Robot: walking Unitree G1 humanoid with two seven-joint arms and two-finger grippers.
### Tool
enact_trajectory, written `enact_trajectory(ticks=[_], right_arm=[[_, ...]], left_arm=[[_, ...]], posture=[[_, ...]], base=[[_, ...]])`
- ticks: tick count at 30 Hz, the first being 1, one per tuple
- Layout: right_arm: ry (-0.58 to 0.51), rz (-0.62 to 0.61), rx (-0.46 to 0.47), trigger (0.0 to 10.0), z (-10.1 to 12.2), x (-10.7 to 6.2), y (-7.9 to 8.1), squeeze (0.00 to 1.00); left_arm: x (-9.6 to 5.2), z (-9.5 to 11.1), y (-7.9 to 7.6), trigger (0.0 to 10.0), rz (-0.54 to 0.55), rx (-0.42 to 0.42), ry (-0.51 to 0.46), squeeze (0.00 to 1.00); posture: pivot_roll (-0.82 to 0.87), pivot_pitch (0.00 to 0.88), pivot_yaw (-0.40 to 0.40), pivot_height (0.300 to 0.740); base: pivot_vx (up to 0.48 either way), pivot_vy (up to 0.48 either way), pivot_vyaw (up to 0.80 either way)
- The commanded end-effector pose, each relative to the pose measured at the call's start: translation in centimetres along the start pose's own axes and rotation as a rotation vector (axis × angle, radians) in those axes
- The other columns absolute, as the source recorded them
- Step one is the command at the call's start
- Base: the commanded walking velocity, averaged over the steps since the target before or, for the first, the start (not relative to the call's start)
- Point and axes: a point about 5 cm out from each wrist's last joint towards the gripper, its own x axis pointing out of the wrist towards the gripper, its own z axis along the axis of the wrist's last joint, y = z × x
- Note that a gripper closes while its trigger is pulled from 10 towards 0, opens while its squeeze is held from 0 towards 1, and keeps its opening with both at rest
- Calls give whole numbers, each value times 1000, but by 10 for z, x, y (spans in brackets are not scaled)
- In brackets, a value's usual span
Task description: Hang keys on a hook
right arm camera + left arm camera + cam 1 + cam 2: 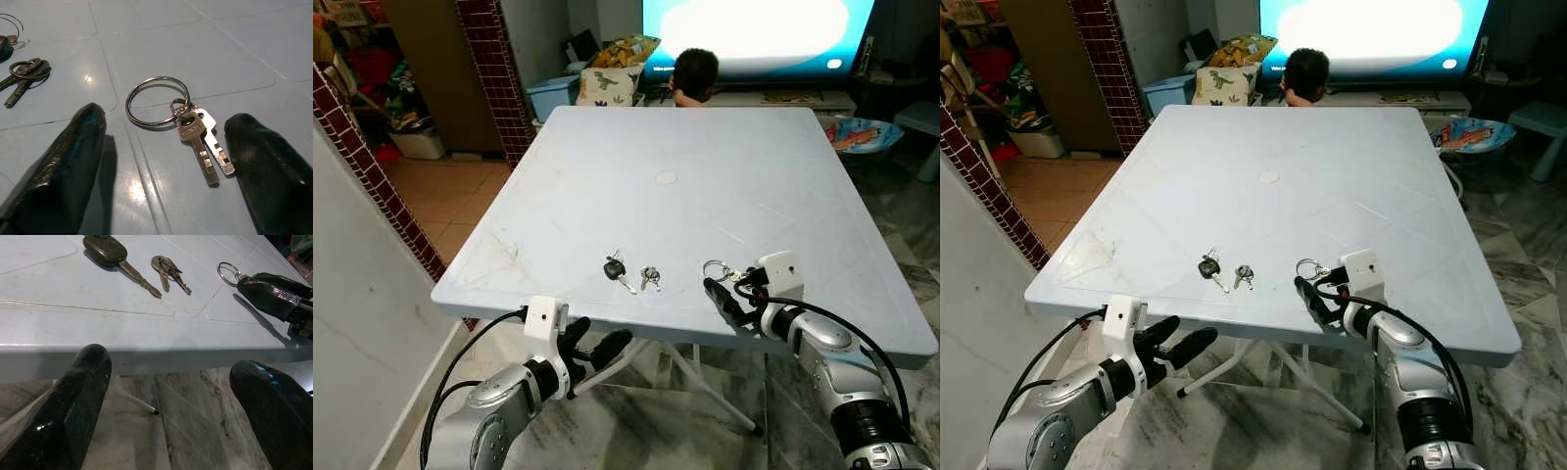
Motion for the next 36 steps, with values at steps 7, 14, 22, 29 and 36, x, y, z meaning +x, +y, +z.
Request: enact_trajectory(ticks=[7, 14, 22, 29, 36], right_arm=[[30, 121, 5, 0, -15, 2, 25, 0], [52, 126, -29, 0, -21, 1, 28, 0], [60, 130, -53, 0, -26, 0, 34, 0], [62, 136, -57, 0, -28, 0, 37, 0], [67, 127, -66, 0, -29, 0, 36, 0]], left_arm=[[-1, 2, -2, 10000, -7, 21, 4, 0], [0, 2, -2, 10000, -6, 20, 5, 0], [0, 1, -2, 10000, -4, 20, 7, 0], [1, 1, -1, 10000, -3, 22, 9, 0], [1, 0, -2, 10000, -7, 21, 11, 0]], posture=[[-40, 0, 94, 740], [-41, 0, 91, 740], [-40, 0, 89, 740], [-42, 0, 90, 740], [-43, 0, 90, 740]], base=[[0, 0, 0], [0, 0, 0], [0, 0, 0], [0, 0, 0], [0, 0, 0]])
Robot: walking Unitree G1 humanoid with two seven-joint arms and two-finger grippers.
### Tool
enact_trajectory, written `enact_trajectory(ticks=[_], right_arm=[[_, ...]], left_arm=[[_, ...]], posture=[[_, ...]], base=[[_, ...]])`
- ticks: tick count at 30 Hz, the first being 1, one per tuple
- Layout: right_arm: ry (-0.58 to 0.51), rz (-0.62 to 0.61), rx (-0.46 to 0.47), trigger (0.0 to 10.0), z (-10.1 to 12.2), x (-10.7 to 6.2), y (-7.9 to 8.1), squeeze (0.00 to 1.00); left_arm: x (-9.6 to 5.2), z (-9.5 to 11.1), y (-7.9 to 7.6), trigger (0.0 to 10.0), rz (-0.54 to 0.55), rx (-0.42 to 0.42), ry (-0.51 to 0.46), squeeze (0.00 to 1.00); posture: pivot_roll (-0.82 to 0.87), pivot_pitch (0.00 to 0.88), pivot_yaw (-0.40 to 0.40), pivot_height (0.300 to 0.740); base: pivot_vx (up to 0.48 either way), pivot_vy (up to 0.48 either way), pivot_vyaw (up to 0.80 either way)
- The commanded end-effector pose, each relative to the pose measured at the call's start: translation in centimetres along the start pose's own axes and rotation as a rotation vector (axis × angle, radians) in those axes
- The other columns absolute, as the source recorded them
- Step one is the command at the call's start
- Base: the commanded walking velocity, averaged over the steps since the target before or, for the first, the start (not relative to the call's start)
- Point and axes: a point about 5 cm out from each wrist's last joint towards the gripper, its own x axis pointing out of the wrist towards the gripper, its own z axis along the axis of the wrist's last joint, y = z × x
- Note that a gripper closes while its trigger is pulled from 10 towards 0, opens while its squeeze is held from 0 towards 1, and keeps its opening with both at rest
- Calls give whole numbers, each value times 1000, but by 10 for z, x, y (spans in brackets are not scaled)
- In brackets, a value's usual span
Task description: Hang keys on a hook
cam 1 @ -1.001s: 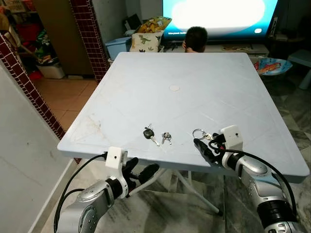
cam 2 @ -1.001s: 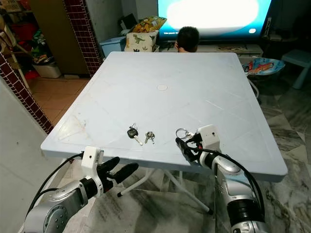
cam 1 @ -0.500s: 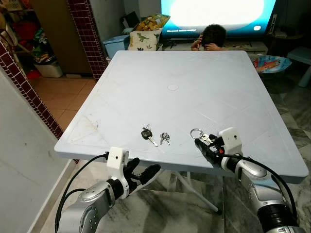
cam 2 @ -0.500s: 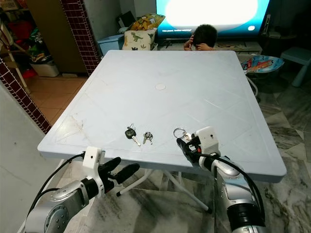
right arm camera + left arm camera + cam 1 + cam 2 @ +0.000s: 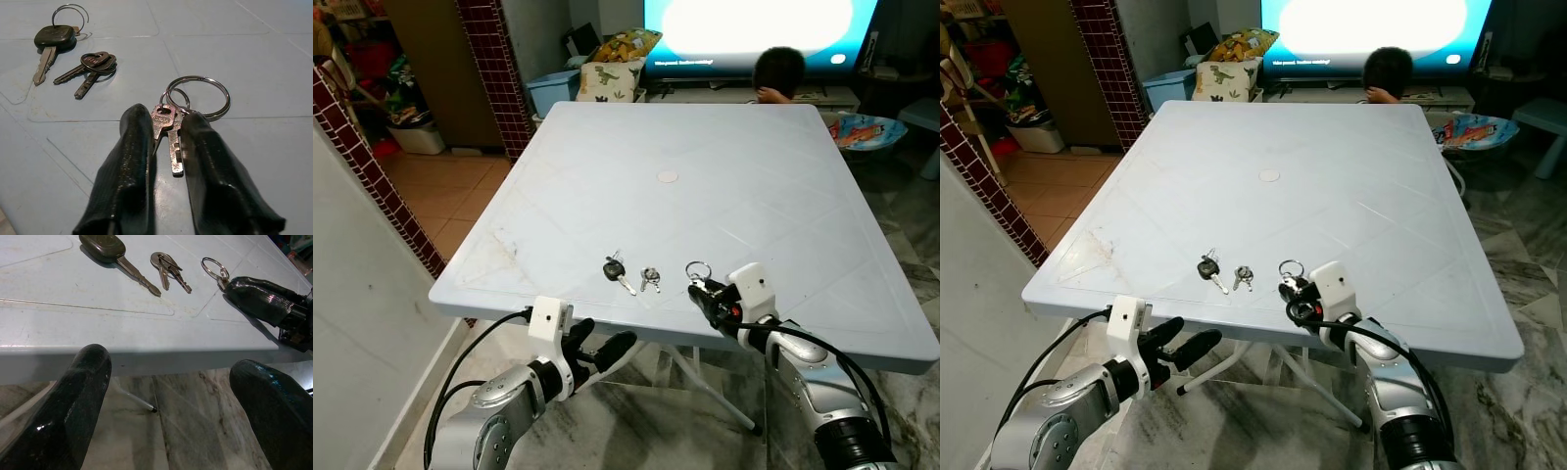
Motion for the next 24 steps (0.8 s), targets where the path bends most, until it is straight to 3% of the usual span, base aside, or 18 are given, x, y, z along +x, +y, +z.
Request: enact_trajectory(ticks=[1, 6, 11, 17, 24], right_arm=[[88, 15, 27, 0, -21, -2, 7, 0], [96, -3, 22, 0, -20, -2, 6, 0], [94, -95, -43, 0, -12, 1, 2, 0], [-107, -248, -79, 0, 34, 3, -6, 0], [-210, -350, -129, 0, 56, -1, -12, 0]], left_arm=[[0, 2, 1, 10000, 5, 18, 2, 0], [0, 1, 1, 10000, 5, 18, 2, 0], [1, 1, 1, 10000, 5, 20, 2, 0], [0, 1, 2, 10000, 5, 20, 6, 0], [1, 2, 2, 10000, 3, 24, 4, 0]], posture=[[-44, 0, 90, 740], [-44, 0, 90, 740], [-45, 0, 91, 740], [-49, 0, 95, 740], [-47, 0, 92, 740]], base=[[0, 0, 0], [0, 0, 0], [0, 0, 0], [0, 0, 0], [0, 0, 0]])
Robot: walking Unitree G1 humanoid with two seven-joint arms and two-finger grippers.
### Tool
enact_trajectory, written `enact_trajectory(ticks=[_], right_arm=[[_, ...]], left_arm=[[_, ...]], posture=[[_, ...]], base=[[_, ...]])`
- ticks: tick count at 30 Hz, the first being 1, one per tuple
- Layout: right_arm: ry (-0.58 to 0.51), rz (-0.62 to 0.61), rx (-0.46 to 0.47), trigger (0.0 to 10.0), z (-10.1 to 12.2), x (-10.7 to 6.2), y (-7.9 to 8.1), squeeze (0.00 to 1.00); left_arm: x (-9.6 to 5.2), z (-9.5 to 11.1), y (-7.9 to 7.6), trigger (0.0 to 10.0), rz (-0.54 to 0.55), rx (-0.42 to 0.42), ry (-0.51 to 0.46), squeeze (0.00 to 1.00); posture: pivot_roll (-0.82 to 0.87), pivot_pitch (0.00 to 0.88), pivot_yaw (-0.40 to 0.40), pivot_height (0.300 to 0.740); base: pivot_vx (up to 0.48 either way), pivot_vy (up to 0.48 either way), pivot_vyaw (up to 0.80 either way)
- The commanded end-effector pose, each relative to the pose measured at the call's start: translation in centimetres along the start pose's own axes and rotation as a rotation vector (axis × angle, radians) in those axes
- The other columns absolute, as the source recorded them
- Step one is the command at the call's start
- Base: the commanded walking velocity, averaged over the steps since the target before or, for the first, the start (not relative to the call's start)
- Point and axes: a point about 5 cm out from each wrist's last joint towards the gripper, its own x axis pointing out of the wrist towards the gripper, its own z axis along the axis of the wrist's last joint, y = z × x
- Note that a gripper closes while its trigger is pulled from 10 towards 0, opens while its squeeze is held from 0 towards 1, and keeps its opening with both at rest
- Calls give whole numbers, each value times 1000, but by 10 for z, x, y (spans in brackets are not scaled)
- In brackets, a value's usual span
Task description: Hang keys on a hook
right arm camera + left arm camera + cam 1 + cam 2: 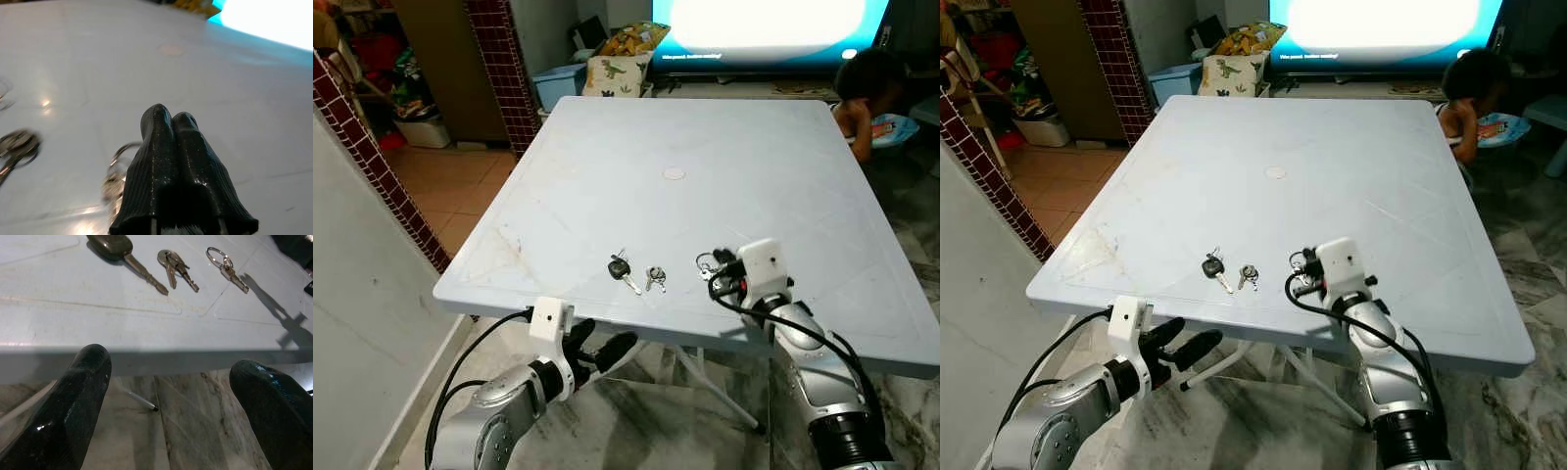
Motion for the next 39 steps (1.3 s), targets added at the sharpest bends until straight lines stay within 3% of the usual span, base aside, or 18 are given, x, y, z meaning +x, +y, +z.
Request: enact_trajectory(ticks=[1, 5, 6, 7, 15, 29, 39], right_arm=[[-64, -44, -19, 0, 15, 2, -5, 0], [-65, -59, -13, 0, 18, 4, -6, 0], [-51, -57, 3, 5255, 17, 4, -5, 0], [-46, -57, 9, 10000, 16, 4, -4, 1000], [9, -58, 146, 10000, 12, 11, 6, 1000], [75, -50, 188, 10000, 9, 23, 20, 1000], [152, -5, 199, 10000, -6, 16, 36, 1000]], left_arm=[[0, 2, 3, 10000, 14, 18, 1, 0], [0, 1, 3, 10000, 13, 18, 3, 0], [0, 0, 1, 10000, 9, 18, 5, 0], [0, 0, 1, 10000, 8, 19, 6, 0], [1, 1, 2, 10000, 7, 23, 6, 0], [1, -1, 0, 10000, 1, 21, 9, 0], [2, -2, -1, 10000, 1, 21, 13, 0]], posture=[[-47, 0, 92, 740], [-47, 0, 92, 740], [-50, 0, 94, 740], [-50, 0, 94, 740], [-50, 0, 93, 740], [-46, 0, 93, 740], [-46, 0, 88, 740]], base=[[0, 0, 0], [0, 0, 0], [0, 0, 0], [0, 0, 0], [0, 0, 0], [0, 0, 0], [0, 0, 0]])
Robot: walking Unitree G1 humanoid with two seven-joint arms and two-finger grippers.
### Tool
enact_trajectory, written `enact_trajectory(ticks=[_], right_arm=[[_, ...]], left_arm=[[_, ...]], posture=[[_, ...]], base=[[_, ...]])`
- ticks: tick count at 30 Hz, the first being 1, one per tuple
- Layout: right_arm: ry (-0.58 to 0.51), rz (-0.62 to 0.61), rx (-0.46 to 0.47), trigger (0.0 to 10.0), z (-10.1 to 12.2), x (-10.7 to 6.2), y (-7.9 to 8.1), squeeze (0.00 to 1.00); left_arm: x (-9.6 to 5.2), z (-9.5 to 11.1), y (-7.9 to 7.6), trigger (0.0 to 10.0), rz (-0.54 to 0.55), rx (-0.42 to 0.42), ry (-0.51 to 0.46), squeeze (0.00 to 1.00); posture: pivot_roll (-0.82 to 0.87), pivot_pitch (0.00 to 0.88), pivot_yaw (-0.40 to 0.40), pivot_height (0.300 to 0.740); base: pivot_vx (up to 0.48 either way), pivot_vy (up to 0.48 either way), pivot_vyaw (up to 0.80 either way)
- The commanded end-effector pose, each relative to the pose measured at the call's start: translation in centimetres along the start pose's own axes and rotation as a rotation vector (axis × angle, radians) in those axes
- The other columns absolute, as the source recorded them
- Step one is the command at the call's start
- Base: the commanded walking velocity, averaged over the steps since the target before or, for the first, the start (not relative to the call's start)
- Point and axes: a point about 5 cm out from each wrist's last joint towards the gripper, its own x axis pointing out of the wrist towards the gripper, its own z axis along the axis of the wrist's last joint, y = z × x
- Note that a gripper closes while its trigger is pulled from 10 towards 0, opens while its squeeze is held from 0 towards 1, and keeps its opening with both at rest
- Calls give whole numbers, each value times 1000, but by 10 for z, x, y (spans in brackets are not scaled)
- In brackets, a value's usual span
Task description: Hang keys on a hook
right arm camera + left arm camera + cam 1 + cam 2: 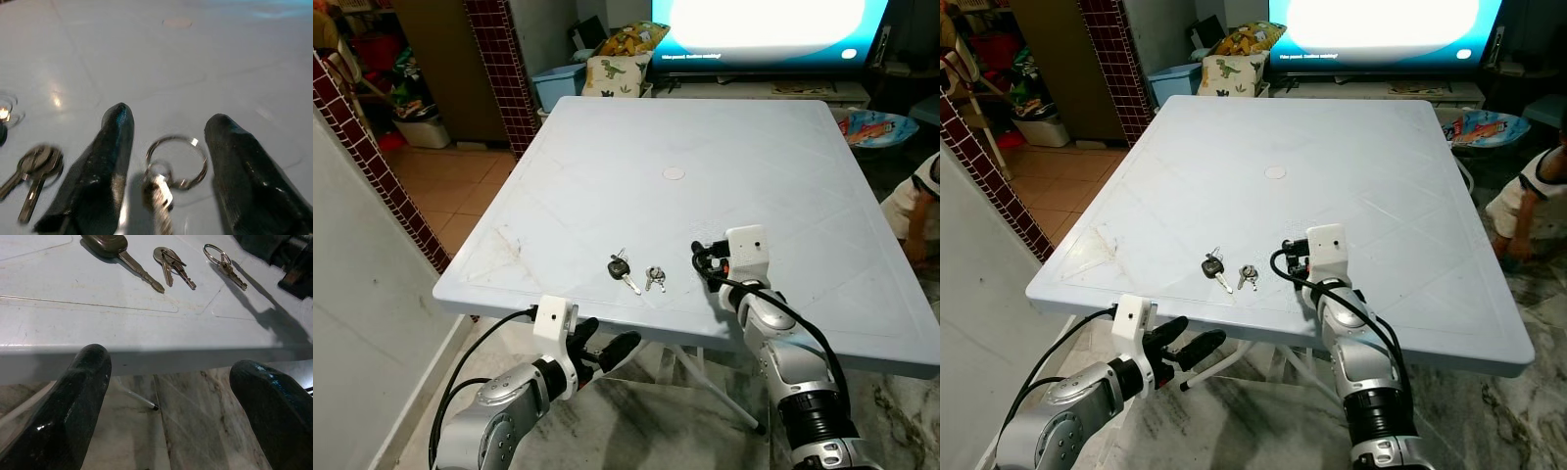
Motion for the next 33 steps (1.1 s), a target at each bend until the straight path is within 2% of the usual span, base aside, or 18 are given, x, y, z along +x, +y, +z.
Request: enact_trajectory(ticks=[1, 9, 24, 25, 26, 27, 33], right_arm=[[10, 6, 2, 10000, -1, -1, 4, 1000], [39, 24, 5, 10000, -7, -4, 12, 1000], [115, 40, 30, 10000, -22, -4, 12, 1000], [123, 39, 29, 10000, -23, -3, 12, 678], [124, 34, 25, 10000, -23, -2, 11, 212], [122, 31, 24, 10000, -22, -1, 11, 20], [127, 33, -6, 10000, -20, -1, 10, 0]], left_arm=[[0, 0, 1, 10000, 6, 14, 4, 0], [0, -1, 0, 10000, -1, 16, 11, 0], [-1, -3, -1, 10000, -17, 16, 28, 0], [-1, -3, -2, 10000, -19, 17, 29, 0], [-1, -3, -2, 10000, -20, 18, 30, 0], [-1, -3, -2, 10000, -21, 19, 30, 0], [-1, -4, -2, 10000, -21, 21, 31, 0]], posture=[[-46, 0, 88, 740], [-49, 0, 88, 740], [-47, 0, 90, 740], [-47, 0, 90, 740], [-47, 0, 90, 740], [-47, 0, 90, 740], [-44, 0, 88, 740]], base=[[0, 0, 0], [0, 0, 0], [0, 0, 0], [0, 0, 0], [0, 0, 0], [0, 0, 0], [0, 0, 0]])
